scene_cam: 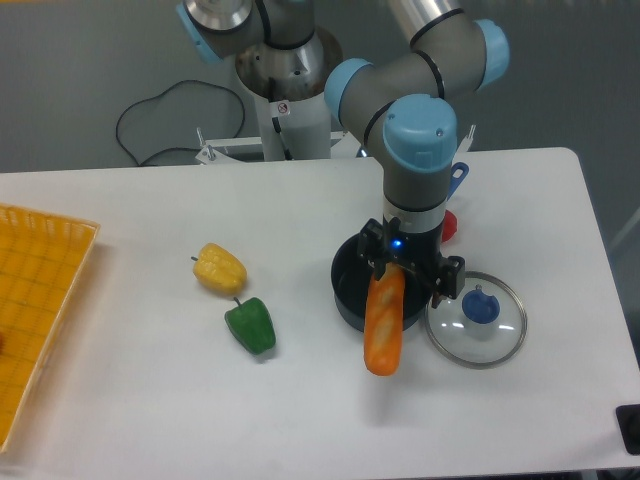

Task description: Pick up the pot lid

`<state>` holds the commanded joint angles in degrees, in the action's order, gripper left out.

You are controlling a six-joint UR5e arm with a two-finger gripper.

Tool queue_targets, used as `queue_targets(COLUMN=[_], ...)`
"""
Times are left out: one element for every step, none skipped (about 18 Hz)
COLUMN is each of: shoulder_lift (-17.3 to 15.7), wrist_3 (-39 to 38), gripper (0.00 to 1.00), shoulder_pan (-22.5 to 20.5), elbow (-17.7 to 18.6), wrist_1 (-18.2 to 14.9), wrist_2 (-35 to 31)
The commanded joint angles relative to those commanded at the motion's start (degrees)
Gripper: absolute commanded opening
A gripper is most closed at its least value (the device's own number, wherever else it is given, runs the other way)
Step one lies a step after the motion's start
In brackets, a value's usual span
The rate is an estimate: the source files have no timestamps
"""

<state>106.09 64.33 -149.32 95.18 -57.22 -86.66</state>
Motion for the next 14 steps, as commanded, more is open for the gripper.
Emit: queue_targets(shoulder_lift=[-0.26, -0.27, -0.27, -0.35, -0.53, -0.53, -0.62, -0.7, -0.88, -1.32, -1.67, -1.76, -1.93, -1.85], wrist_3=[1.31, 3.06, 4.82, 6.49, 7.99, 8.79, 8.97, 8.88, 8.45, 8.18, 7.74, 6.43, 4.59, 2.31], gripper=[1.0, 1.0, 1.0, 1.0, 1.0, 1.0, 1.0, 1.0, 1.0, 1.0, 1.0, 1.0, 1.0, 1.0], shoulder_pan=[-0.27, -0.27, -0.27, -0.36, -0.44, -0.62, -0.71, -0.79, -0.71, -0.53, -0.62, -1.05, -1.15, -1.15], elbow=[0.27, 0.36, 0.62, 1.14, 1.32, 1.59, 2.02, 2.55, 2.55, 2.73, 3.25, 3.87, 4.31, 4.4], wrist_1=[-0.09, -0.09, -0.17, -0.09, -0.09, -0.09, -0.09, 0.0, 0.0, -0.09, 0.0, 0.17, 0.26, 0.44], wrist_2=[0.0, 0.0, -0.17, -0.17, -0.35, -0.96, -1.75, -1.84, -2.28, -2.63, -2.98, -2.9, -2.81, -2.9])
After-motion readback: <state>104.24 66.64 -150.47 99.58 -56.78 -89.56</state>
